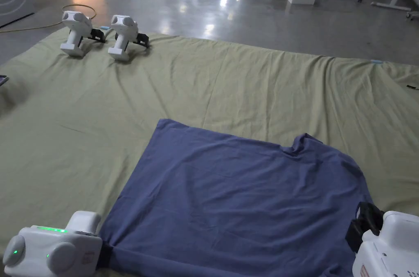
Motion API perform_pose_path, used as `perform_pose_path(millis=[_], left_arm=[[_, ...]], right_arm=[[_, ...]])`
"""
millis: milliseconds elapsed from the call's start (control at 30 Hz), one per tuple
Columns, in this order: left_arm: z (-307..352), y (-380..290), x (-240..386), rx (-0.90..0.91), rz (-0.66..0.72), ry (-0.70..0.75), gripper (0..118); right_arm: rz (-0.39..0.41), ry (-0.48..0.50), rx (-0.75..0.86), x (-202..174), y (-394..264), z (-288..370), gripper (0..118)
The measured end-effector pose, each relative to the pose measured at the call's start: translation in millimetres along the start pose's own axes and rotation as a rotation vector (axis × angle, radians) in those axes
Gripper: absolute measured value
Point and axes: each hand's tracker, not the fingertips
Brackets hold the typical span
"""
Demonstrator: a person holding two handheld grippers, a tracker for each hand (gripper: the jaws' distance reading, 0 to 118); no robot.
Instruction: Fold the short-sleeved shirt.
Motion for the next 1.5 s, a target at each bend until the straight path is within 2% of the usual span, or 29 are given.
perform_pose_path(millis=[33,67,267,500,533,600,633,667,733,967,1000,1033,1133,1167,1233,1500], left_arm=[[-8,1,-6,-0.006,0.006,-0.020,14],[-10,1,-6,-0.005,0.006,-0.012,12],[-12,-1,-19,0.008,0.059,-0.043,10],[8,-2,-14,0.053,0.066,-0.068,10],[10,-1,-13,0.065,0.065,-0.070,10],[16,0,-9,0.075,0.059,-0.070,10],[17,0,-8,0.080,0.057,-0.069,10],[18,0,-7,0.083,0.054,-0.070,10],[20,2,-4,0.080,0.045,-0.068,10],[17,-1,-3,0.074,0.047,-0.061,10],[17,-1,-3,0.071,0.051,-0.063,10],[17,-2,-3,0.069,0.052,-0.061,10],[15,-4,-5,0.069,0.058,-0.063,10],[15,-5,-5,0.072,0.059,-0.063,10],[16,-5,-6,0.081,0.064,-0.066,10],[33,14,-6,0.178,0.078,-0.080,10]], right_arm=[[-0.003,-0.001,-0.005,1,-2,0,10],[-0.005,-0.001,-0.010,2,-3,0,10],[-0.006,0.002,-0.062,19,-8,11,10],[0.022,0.006,-0.358,67,-18,28,14],[0.018,0.004,-0.406,73,-21,29,20],[0.009,0.001,-0.491,82,-31,29,41],[0.001,0.009,-0.526,86,-37,28,59],[-0.008,0.007,-0.538,87,-42,27,69],[0.000,-0.018,-0.584,87,-55,19,78],[0.006,-0.025,-0.800,76,-91,-24,76],[0.014,-0.013,-0.803,73,-92,-25,71],[0.019,-0.001,-0.783,70,-89,-24,60],[0.026,0.034,-0.790,62,-84,-27,21],[0.030,0.035,-0.792,60,-84,-28,18],[0.058,0.032,-0.790,57,-82,-28,14],[0.039,0.020,-0.653,64,-50,-11,13]])
